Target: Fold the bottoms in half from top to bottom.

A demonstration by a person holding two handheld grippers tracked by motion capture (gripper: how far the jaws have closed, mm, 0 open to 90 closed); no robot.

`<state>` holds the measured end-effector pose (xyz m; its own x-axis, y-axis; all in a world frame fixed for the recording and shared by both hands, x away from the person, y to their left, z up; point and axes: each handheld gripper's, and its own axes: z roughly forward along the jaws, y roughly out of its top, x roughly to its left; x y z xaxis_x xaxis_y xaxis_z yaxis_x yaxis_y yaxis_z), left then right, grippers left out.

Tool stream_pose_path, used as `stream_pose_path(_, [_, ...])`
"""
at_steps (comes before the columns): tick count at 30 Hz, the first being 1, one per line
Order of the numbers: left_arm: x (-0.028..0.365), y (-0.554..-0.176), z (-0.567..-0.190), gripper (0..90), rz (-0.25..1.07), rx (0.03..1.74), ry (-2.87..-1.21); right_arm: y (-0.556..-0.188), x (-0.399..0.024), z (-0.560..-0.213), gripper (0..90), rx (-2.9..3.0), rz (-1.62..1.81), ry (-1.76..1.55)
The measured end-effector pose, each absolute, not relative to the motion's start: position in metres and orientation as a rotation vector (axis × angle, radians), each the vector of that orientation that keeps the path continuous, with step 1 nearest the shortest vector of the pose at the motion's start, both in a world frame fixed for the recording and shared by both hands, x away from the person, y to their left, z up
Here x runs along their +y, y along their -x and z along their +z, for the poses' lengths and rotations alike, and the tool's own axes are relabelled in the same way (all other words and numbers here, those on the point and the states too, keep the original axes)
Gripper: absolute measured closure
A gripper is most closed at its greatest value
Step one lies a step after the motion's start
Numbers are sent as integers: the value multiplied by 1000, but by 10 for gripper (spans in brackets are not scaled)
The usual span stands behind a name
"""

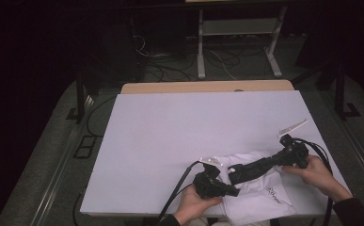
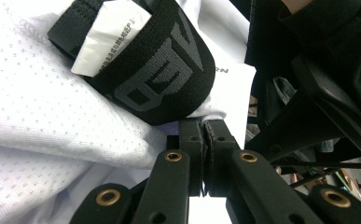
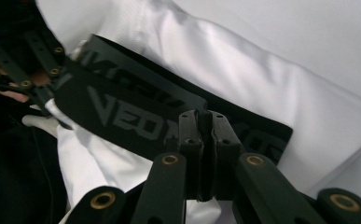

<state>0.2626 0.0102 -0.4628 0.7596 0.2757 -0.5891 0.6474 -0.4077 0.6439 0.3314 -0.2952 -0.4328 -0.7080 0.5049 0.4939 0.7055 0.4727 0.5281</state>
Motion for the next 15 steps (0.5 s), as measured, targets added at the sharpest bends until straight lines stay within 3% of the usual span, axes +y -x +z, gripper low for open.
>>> stream_pose_path(15, [11,-261,-460,826,-478,687,-2011,-310,-303,-425,844,-2374,-1109,944])
